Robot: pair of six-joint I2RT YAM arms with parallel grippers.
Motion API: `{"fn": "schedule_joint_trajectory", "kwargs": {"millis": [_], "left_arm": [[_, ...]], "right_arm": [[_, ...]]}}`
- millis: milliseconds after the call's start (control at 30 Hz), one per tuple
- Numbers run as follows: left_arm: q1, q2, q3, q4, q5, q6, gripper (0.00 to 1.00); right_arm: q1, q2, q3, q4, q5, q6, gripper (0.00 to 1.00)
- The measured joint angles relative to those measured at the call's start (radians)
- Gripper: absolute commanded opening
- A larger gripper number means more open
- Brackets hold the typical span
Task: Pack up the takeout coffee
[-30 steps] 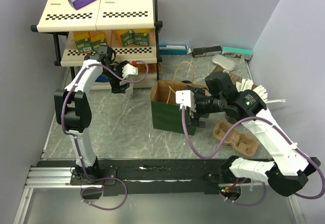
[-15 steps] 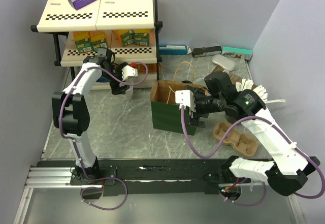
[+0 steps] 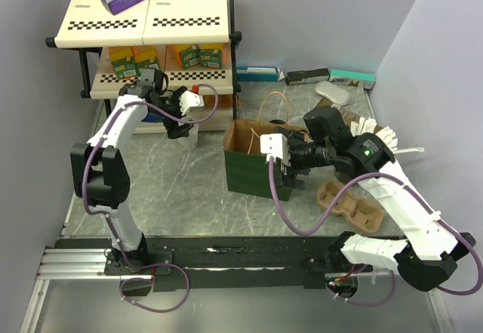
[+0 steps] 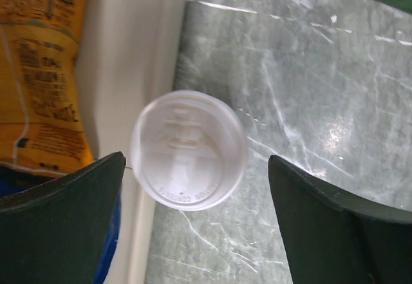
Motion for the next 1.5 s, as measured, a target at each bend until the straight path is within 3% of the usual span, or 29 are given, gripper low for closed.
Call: {"fn": "schedule_joint_trajectory", "kwargs": {"millis": [267,600,1067,1500], "left_arm": [[0.000,0.070,0.147,-0.062,0.017,-0.017,0.99],[-0.007,0.172,0.221,-0.159,0.032,-0.027,0.99],[-0.009,0.176,0.208,-0.151,0.005,-0.027,0.99],[-0.008,0.176,0.190,-0.143,-0.024,-0.026,0.90]], "right_arm": [[0.000,0.000,-0.006,0.000,0.002,0.000,1.00],[0.000,0.000,-0.007,0.000,0.019,0.000,1.00],[0.000,0.000,-0.016,0.000,0.019,0.000,1.00],[0.000,0.006,-0.018,0.000,0.020,-0.001,1.00]]}}
